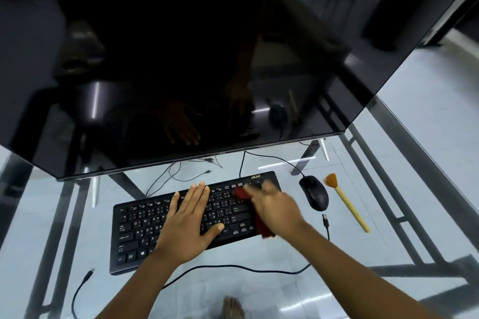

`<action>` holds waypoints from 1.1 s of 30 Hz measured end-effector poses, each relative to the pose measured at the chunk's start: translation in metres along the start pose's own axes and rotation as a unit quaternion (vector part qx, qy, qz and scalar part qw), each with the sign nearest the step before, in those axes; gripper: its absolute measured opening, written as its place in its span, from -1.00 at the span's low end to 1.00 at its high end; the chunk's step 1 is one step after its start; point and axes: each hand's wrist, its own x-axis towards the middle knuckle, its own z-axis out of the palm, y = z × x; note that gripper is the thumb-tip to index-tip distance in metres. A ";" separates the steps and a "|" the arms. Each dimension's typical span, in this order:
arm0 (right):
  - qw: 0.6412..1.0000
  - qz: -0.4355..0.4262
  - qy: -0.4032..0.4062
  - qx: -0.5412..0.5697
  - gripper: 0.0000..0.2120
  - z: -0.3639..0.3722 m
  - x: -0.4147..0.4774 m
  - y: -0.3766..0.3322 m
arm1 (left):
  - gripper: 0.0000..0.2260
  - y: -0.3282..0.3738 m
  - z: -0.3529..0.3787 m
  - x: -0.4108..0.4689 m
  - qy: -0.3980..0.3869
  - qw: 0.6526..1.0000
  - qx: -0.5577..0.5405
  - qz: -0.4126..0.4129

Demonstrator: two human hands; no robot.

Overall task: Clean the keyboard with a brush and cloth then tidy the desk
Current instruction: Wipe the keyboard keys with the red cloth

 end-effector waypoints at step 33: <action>0.982 0.102 0.103 0.118 -0.70 0.018 -0.053 0.034 | -0.17 -0.003 0.003 -0.002 -0.001 1.000 0.010 0.006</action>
